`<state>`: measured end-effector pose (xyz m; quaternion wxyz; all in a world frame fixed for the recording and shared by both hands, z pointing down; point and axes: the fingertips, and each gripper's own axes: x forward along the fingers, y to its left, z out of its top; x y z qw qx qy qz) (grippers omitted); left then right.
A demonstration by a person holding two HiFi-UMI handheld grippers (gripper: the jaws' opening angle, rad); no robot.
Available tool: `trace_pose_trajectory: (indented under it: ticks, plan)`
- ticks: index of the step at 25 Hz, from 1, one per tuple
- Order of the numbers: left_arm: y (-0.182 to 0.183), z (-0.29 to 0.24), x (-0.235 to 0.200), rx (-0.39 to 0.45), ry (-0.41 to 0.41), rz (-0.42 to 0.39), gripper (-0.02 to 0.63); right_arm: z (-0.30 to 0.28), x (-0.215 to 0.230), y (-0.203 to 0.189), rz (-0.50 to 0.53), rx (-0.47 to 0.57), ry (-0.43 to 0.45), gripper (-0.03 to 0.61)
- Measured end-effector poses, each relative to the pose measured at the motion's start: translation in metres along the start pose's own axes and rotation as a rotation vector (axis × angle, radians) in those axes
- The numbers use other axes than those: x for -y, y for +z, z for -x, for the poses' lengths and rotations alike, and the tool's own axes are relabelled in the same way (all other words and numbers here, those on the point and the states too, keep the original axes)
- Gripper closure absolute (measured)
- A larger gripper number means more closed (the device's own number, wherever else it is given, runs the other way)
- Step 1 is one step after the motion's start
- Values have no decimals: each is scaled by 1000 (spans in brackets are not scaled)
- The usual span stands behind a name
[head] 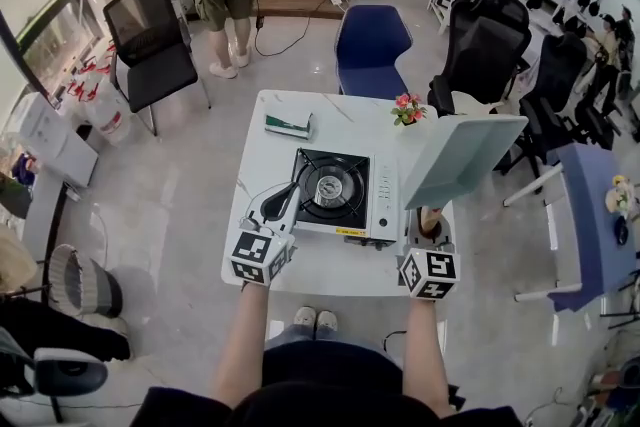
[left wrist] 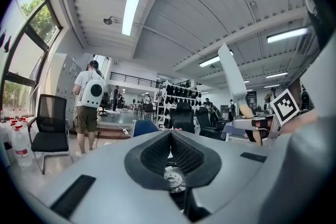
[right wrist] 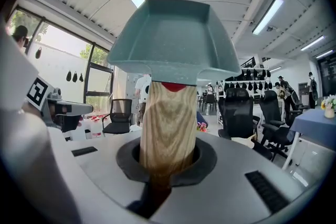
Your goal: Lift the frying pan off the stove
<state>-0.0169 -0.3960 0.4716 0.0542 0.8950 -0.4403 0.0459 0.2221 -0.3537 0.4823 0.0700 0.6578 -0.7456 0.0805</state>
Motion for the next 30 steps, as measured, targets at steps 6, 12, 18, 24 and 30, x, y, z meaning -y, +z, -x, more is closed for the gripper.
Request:
trace_pose_trajectory:
  ticks: [6,12,18,24,30]
  plan:
    - [0,0,0,3,2,0,597,5,-1,1,4,20,-3,557]
    - [-1,2,0,3,1,0,597,4,-7,1,19,17,5,557]
    - [-2,5,-2,4,6,1,597,3,-8,-2,1,13,10,557]
    - [-4,3,-4,4,3,3,597,1,-7,-3,-6,9,6,557]
    - [-3,2,-2,4,-4,0,597,1,-8,-1,1,9,6,557]
